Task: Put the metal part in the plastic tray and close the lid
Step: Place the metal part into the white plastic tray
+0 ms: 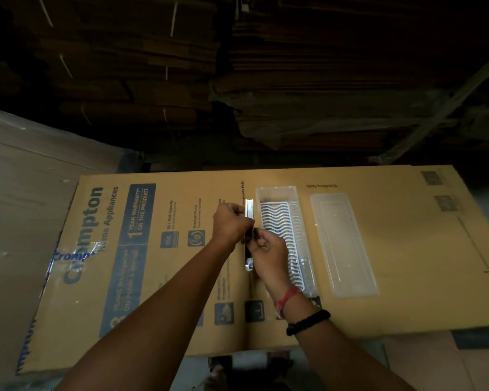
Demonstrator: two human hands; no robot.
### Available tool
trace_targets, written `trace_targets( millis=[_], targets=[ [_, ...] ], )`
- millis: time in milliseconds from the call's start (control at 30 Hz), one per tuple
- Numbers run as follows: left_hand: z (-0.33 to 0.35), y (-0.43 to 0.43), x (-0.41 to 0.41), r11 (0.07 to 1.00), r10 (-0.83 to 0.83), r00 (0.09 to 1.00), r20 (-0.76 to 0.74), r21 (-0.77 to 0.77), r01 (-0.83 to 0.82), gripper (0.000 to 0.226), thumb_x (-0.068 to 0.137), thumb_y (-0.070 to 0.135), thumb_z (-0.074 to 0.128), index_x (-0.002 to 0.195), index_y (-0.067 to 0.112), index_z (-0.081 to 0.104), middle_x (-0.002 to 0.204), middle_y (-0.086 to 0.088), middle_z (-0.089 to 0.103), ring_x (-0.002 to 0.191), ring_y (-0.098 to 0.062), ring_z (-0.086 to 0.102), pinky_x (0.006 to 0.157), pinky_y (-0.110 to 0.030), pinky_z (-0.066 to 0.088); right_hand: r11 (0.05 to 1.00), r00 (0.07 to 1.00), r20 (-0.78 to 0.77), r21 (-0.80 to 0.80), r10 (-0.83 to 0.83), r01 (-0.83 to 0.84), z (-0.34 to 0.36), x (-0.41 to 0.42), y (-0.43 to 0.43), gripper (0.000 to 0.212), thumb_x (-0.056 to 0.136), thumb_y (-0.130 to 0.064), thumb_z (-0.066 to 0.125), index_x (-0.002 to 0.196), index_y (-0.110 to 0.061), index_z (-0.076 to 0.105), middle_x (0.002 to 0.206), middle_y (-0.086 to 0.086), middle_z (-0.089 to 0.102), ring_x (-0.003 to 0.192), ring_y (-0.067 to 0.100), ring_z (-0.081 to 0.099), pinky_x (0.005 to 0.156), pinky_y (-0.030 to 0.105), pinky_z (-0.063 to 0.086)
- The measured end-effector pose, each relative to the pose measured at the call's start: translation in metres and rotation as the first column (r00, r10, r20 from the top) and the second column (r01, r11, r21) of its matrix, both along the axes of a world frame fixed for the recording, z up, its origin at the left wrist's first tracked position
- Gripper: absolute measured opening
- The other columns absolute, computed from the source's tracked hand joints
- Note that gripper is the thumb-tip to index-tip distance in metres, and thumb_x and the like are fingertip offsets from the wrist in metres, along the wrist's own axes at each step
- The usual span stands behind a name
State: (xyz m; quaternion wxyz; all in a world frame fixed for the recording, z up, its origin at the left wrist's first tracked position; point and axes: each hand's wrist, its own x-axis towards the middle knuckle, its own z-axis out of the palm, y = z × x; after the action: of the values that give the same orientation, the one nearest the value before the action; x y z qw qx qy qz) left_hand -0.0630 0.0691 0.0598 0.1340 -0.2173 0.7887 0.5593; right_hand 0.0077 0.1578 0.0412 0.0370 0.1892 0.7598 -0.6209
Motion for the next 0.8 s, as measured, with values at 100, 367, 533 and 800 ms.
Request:
trace_targets(
  millis=[100, 367, 533, 800],
  targets=[
    [0.005, 0.012, -0.003, 1.000, -0.026, 0.999, -0.020, 0.004, 0.026, 0.020, 0.070, -0.007, 0.069, 0.071, 0.012, 0.060, 0.074, -0.011, 0.064, 0.062, -0.021, 0.061, 0.056, -0.029, 0.051, 0.998, 1.000, 0.019, -0.060, -0.022, 0.023, 0.005, 0.001, 0.012, 0.017, 0.091, -0.013, 0.062, 0.105, -0.008, 0.071, 0.094, 0.007, 0.075, 0.085, 0.012, 0.071, 0.069, 0.018, 0.054],
    [0.005, 0.042, -0.002, 0.995, -0.095, 0.995, -0.029, 0.020, 0.095, 0.027, 0.067, -0.014, 0.058, 0.071, 0.012, 0.061, 0.077, -0.011, 0.068, 0.076, -0.026, 0.064, 0.062, -0.037, 0.053, 0.983, 0.993, 0.068, -0.151, -0.097, 0.106, 0.011, 0.012, 0.037, 0.020, 0.088, -0.002, 0.063, 0.106, -0.005, 0.070, 0.094, 0.012, 0.074, 0.084, 0.018, 0.071, 0.071, 0.024, 0.057],
    [0.002, 0.057, 0.001, 0.996, -0.089, 0.996, 0.012, 0.029, 0.089, 0.024, 0.067, -0.014, 0.056, 0.081, 0.004, 0.064, 0.085, -0.015, 0.069, 0.080, -0.028, 0.065, 0.069, -0.043, 0.057, 0.997, 0.997, 0.035, 0.038, -0.074, 0.073, 0.008, 0.017, 0.048, 0.013, 0.081, -0.008, 0.071, 0.094, -0.009, 0.072, 0.079, 0.007, 0.075, 0.071, 0.012, 0.070, 0.064, 0.026, 0.056],
    [-0.001, 0.081, 0.012, 0.994, -0.007, 0.997, 0.071, 0.107, -0.001, 0.023, 0.075, -0.010, 0.055, 0.069, 0.012, 0.059, 0.079, -0.020, 0.065, 0.074, -0.032, 0.064, 0.071, -0.049, 0.058, 0.869, 0.998, 0.029, 0.492, 0.052, -0.060, 0.009, 0.015, 0.059, 0.022, 0.073, -0.015, 0.076, 0.094, -0.015, 0.070, 0.091, 0.002, 0.072, 0.083, 0.016, 0.066, 0.073, 0.033, 0.058]
  ],
)
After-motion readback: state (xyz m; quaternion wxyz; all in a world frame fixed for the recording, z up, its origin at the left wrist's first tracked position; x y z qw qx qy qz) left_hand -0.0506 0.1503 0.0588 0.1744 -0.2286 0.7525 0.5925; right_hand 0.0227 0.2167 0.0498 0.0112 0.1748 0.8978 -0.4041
